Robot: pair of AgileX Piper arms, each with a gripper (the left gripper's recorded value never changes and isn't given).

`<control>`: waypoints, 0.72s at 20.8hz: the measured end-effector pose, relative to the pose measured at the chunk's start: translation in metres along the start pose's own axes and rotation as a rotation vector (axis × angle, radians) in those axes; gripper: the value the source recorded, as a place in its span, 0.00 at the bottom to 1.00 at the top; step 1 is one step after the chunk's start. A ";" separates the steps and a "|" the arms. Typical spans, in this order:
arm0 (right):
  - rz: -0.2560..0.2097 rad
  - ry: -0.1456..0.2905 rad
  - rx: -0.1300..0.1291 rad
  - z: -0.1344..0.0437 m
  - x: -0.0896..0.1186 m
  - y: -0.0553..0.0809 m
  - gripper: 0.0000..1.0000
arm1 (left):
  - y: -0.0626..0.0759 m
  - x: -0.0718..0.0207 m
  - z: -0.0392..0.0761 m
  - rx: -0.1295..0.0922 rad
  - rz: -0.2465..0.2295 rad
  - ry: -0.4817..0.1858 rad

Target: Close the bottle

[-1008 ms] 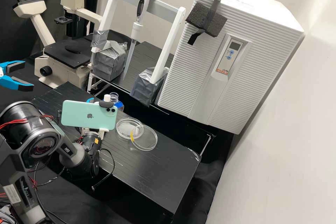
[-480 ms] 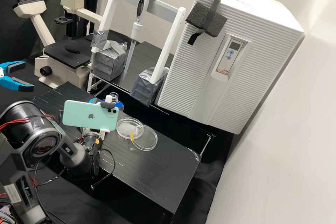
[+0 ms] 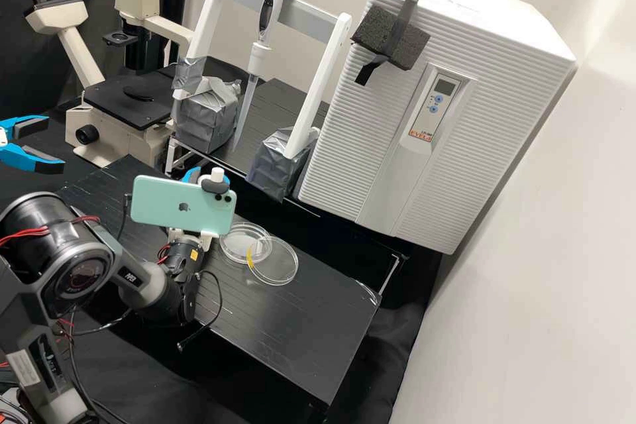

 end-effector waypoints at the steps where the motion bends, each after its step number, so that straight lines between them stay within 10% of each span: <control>1: 0.017 0.009 0.002 -0.002 0.004 0.002 0.00 | 0.000 0.0000 0.000 0.000 0.000 0.000; 7: 0.050 0.057 -0.006 -0.013 0.029 0.004 0.00 | 0.000 -0.0008 -0.001 0.000 0.001 0.005; 15: 0.004 0.005 -0.011 0.000 0.049 -0.011 0.00 | 0.001 -0.0020 -0.003 -0.002 0.006 0.017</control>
